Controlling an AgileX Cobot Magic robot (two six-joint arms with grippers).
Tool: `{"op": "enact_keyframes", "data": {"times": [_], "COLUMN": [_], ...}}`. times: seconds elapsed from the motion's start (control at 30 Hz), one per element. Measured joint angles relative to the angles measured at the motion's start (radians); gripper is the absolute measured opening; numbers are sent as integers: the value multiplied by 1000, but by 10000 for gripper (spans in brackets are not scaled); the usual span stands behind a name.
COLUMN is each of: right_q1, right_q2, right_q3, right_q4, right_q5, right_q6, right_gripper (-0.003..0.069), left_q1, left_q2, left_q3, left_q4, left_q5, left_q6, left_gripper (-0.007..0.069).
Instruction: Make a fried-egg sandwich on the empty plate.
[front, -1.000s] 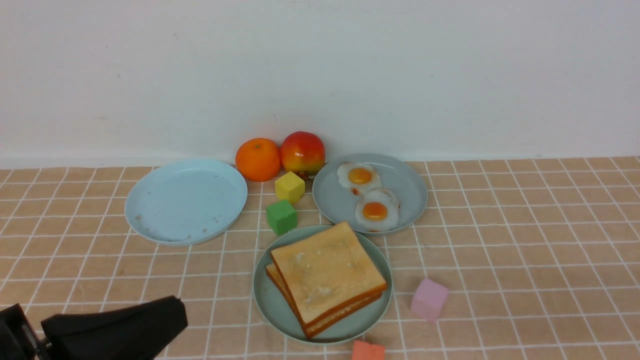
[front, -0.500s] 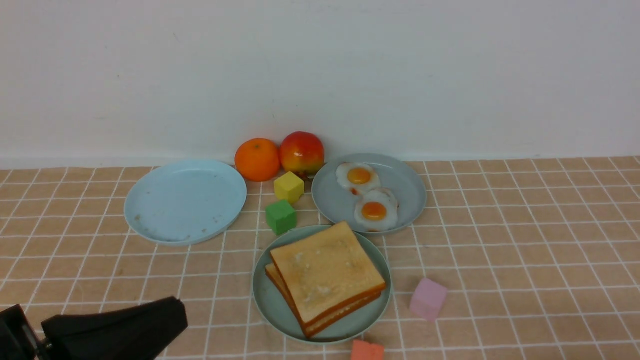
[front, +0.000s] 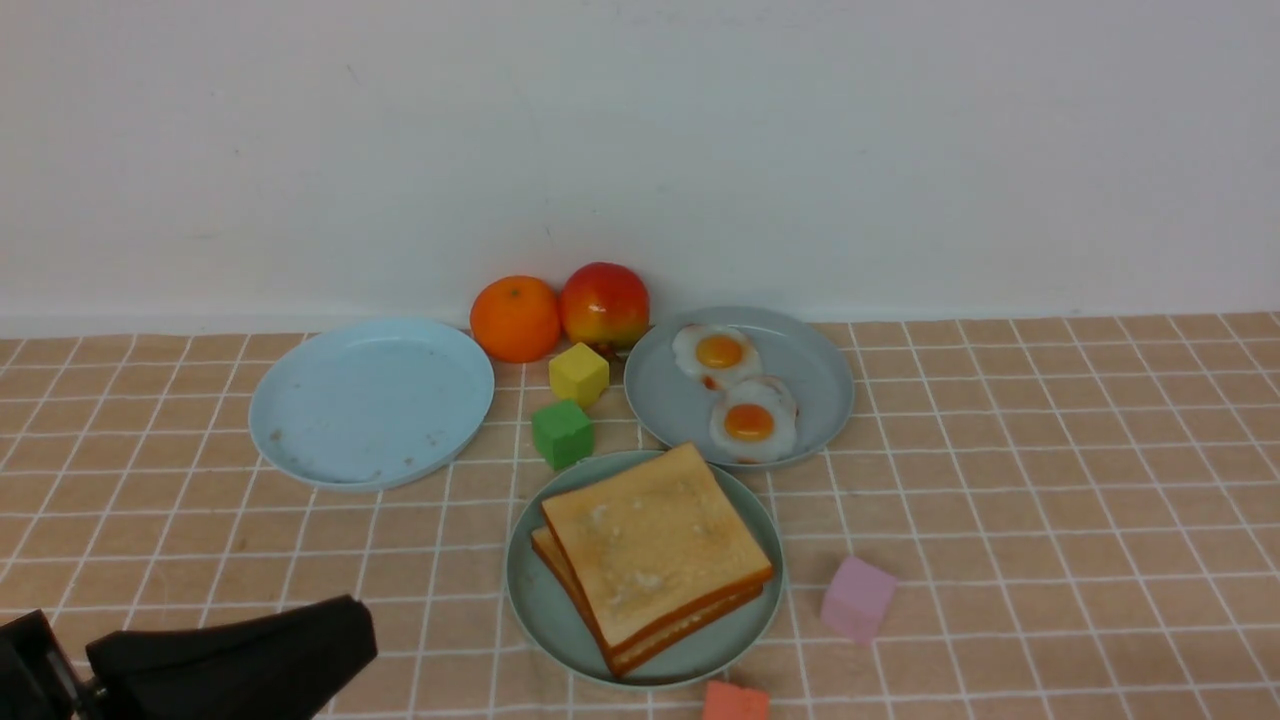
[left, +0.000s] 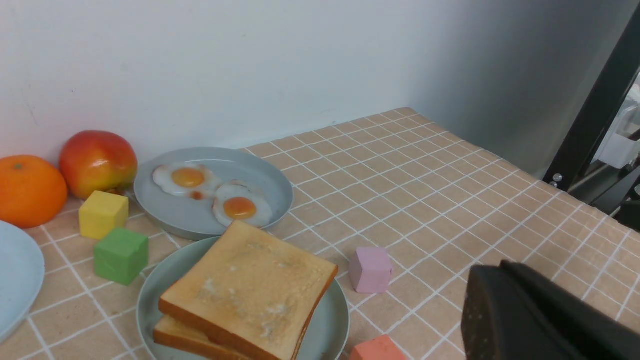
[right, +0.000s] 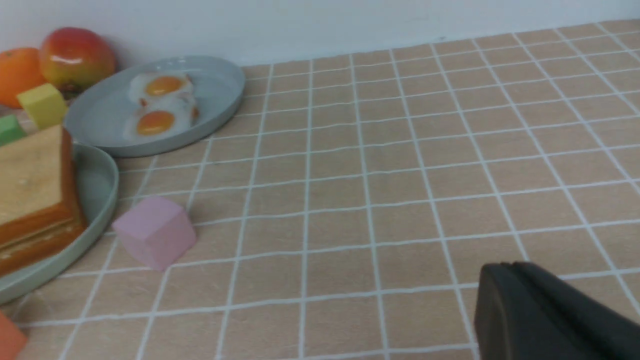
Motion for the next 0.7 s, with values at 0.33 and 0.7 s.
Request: {"op": "enact_keyframes", "data": {"times": [0.33, 0.7], "right_q1": [-5, -5], "right_q2": [0, 0], "right_q3": [0, 0], "right_q4": [1, 54], "right_q5": [11, 11], "right_q6": [-60, -119], "right_gripper": [-15, -15], "left_q1": [0, 0], "left_q2": [0, 0], "left_q3": [0, 0], "left_q4": [0, 0], "left_q5": [1, 1], "left_q6": [0, 0], "left_gripper": [-13, -13]}}
